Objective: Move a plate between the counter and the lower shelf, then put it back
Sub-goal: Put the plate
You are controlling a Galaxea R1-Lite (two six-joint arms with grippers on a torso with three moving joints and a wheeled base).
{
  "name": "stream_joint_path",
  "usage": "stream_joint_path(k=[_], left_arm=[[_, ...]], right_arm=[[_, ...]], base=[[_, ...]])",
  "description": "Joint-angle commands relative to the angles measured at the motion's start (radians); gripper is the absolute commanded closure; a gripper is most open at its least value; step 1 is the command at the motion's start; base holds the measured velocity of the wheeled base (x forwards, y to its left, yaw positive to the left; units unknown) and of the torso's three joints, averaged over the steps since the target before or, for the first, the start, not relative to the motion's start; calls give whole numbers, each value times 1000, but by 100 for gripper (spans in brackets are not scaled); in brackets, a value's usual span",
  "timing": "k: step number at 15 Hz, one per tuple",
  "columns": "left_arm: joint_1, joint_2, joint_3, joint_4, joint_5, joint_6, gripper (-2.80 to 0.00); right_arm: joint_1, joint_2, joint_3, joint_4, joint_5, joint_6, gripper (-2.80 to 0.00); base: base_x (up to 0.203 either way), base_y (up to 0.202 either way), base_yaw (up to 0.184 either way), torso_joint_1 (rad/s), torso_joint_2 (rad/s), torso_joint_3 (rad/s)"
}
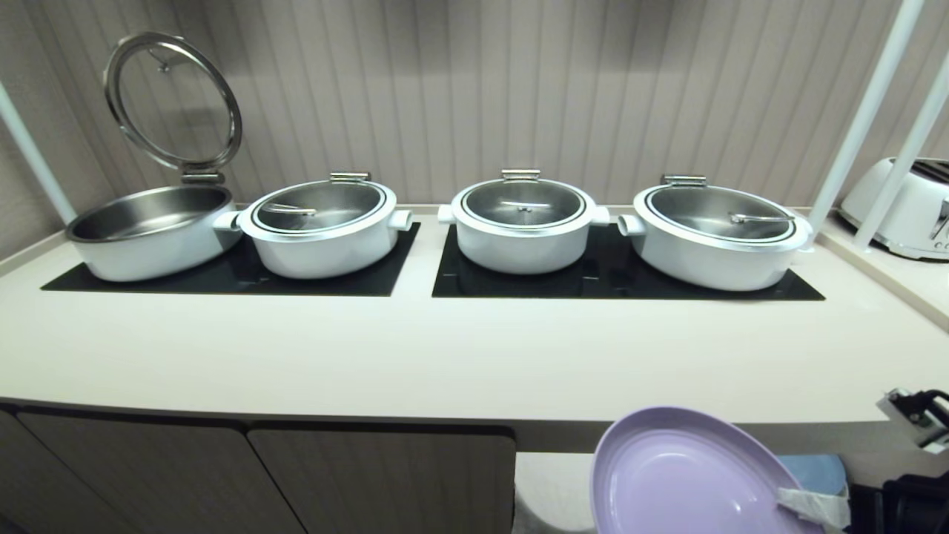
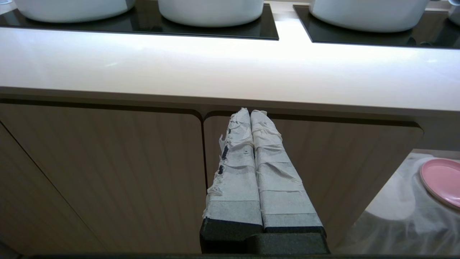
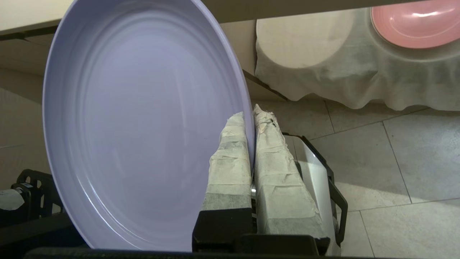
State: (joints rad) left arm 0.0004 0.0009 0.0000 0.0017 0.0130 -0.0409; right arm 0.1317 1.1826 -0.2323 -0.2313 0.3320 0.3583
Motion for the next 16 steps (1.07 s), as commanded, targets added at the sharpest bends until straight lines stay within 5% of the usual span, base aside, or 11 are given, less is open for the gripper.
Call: stream_joint_path(k=[1,16], left_arm=[[0,1,0,0,1,-1,0],[1,1,0,0,1,-1,0]], right_arm=[[0,2,1,1,2,2,0],[-7,0,3,46,-2,7,0]], base=[[0,0,0,29,-43,-28],[0,0,0,0,0,0]])
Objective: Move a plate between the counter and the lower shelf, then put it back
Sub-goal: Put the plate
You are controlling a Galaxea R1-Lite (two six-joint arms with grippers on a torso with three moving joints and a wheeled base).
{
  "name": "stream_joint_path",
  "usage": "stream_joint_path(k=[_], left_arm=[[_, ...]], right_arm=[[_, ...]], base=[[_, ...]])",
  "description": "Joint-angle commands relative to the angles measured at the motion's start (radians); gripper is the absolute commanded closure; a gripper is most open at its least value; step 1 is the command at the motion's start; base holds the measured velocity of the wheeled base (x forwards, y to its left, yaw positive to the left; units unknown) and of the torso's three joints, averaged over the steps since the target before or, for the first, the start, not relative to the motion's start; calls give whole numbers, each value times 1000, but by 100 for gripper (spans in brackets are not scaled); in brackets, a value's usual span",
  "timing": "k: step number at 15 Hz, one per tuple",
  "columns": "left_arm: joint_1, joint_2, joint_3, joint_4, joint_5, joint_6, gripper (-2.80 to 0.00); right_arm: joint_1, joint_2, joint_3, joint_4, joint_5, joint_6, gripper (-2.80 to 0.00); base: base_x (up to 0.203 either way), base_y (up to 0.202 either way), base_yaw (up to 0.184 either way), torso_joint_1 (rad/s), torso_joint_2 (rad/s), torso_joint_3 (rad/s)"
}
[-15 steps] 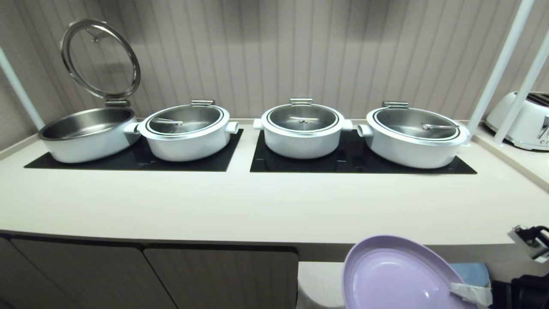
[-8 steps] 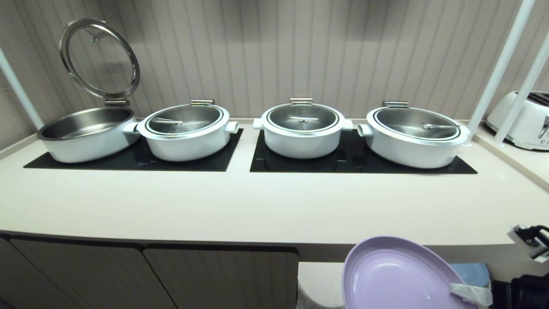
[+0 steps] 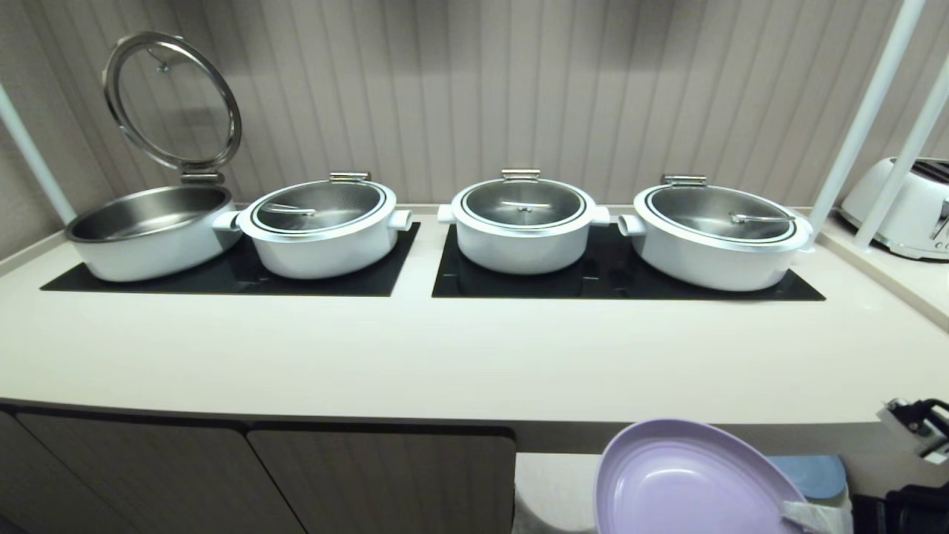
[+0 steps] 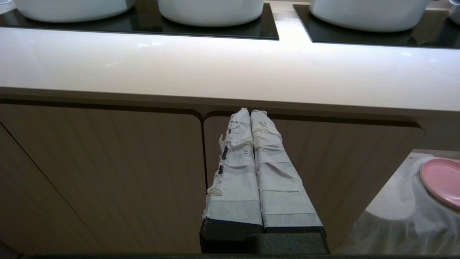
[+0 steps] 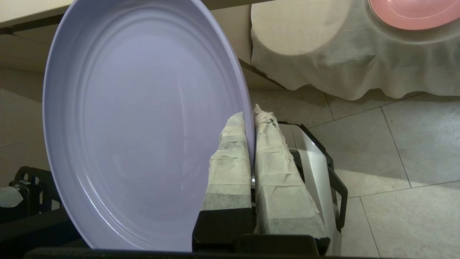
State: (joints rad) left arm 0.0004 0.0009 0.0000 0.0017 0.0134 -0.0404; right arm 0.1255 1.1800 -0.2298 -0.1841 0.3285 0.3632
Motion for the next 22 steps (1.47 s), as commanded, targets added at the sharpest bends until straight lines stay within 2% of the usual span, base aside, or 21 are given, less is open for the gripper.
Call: stream_joint_path(k=[1,16,22], left_arm=[[0,1,0,0,0,-1,0],[0,1,0,0,0,-1,0],[1,1,0,0,0,1,0]], right_arm=[[-1,1,4,0,3,2,0],[-9,-4,23,-2,1,2,0],[-7,-3,24,0,3,3,0]], base=[[0,0,0,0,0,0],[0,0,0,0,0,0],[-1,-155,-3,0,2,1]])
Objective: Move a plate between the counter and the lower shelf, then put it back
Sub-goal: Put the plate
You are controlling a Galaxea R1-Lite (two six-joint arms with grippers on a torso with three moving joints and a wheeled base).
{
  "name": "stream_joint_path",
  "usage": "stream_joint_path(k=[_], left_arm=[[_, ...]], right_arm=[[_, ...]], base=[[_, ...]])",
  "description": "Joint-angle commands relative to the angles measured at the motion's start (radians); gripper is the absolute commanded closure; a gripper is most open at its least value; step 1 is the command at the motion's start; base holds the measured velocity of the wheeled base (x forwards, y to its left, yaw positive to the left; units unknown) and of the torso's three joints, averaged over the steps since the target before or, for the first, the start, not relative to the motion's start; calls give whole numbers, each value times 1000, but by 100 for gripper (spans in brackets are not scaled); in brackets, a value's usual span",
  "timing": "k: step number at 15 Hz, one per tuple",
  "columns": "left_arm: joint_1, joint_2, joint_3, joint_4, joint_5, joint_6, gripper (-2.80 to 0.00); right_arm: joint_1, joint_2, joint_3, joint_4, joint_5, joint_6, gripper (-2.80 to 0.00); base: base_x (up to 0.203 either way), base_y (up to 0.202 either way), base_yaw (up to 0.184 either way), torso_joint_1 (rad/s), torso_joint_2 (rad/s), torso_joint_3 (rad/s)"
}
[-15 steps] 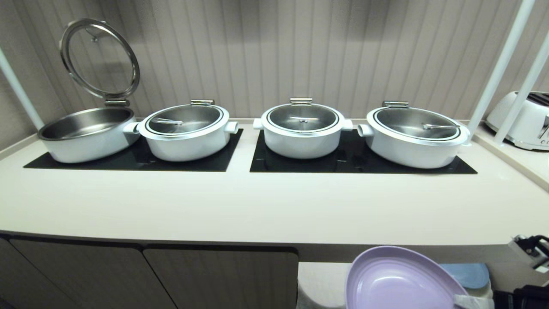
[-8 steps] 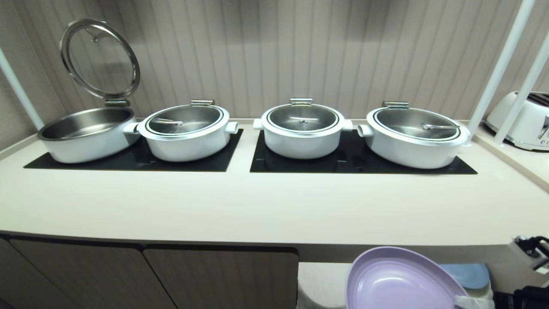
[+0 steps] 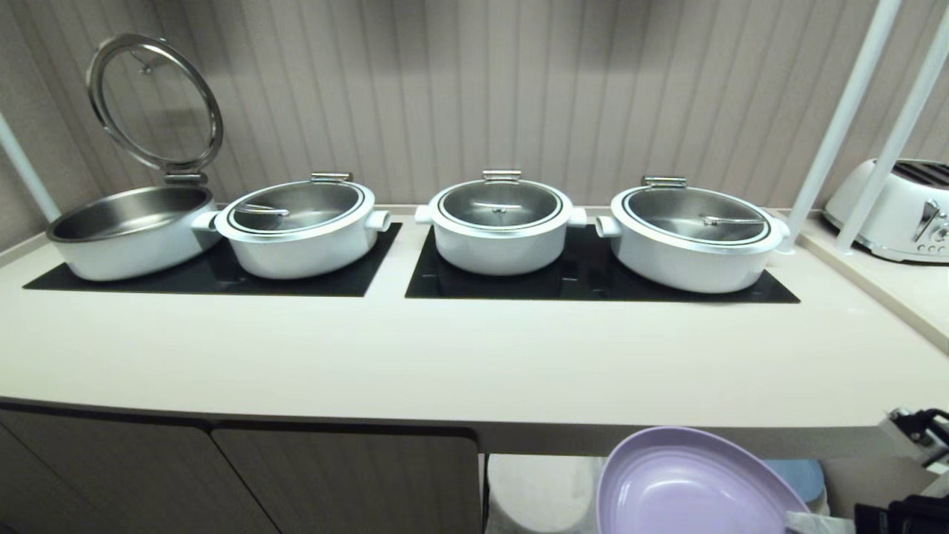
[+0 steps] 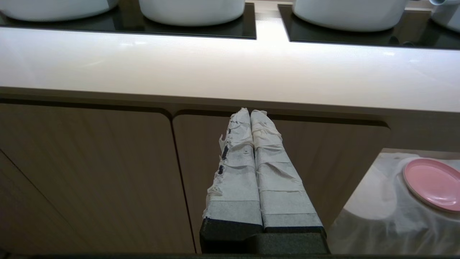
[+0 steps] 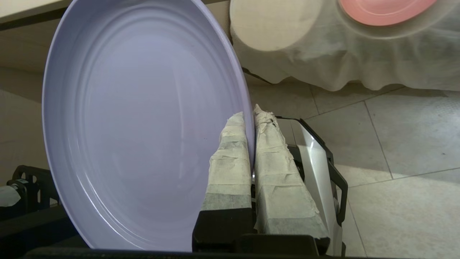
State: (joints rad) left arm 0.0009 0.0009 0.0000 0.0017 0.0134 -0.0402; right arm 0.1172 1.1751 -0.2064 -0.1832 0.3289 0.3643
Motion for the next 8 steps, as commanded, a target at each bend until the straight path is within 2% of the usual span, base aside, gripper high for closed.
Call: stream_joint_path(k=[1,8], left_arm=[[0,1,0,0,0,0,0],[-1,1,0,0,0,0,0]], right_arm=[[-1,1,1,-2,2,2,0],[1,1,7,-4,2,2,0]], base=[[0,-195,5,4,4,1],[0,-194,0,3,3,2]])
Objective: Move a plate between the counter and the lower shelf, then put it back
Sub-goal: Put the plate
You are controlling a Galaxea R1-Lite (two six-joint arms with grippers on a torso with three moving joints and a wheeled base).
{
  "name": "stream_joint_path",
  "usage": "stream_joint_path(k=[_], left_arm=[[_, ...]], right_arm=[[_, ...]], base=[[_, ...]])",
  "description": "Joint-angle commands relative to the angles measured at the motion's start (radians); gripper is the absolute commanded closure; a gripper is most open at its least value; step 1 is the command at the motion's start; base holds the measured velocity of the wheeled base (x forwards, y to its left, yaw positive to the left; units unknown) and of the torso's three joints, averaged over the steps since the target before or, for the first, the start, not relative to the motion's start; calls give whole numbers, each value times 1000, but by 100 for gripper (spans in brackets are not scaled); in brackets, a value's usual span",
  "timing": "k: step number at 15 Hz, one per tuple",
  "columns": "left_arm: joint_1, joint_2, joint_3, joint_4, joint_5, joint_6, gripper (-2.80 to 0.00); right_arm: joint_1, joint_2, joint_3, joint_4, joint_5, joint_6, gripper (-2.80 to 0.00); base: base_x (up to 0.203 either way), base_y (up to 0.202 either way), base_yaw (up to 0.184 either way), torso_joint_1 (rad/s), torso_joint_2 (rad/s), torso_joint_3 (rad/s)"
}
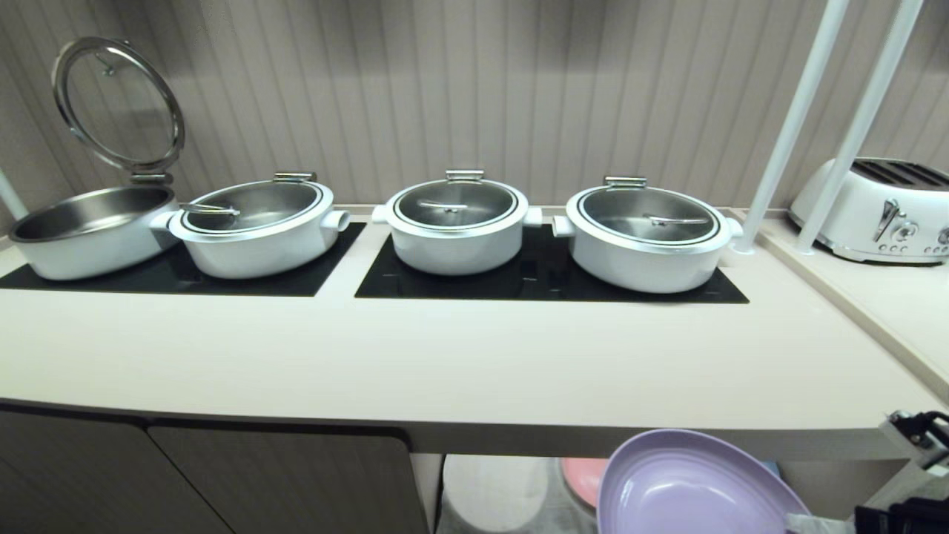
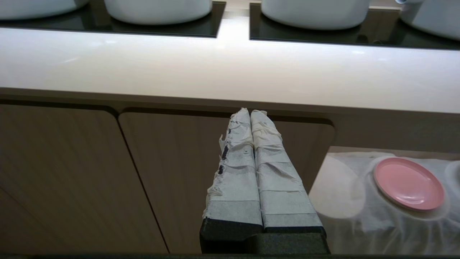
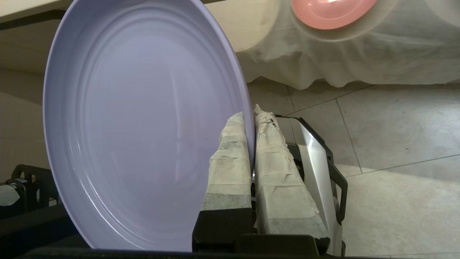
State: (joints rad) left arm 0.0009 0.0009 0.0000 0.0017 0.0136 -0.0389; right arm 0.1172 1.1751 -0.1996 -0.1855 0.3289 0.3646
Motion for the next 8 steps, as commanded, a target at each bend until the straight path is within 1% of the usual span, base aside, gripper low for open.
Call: stream_joint_path(k=[1,8], left_arm=[[1,1,0,0,0,-1,0],[1,1,0,0,0,-1,0]], right_arm=[[-1,1,0,-2,2,2,0],[-1,1,0,-2,2,2,0]], base=[[0,-194,4,-2,-2,3],[0,-195,1,4,1,2]])
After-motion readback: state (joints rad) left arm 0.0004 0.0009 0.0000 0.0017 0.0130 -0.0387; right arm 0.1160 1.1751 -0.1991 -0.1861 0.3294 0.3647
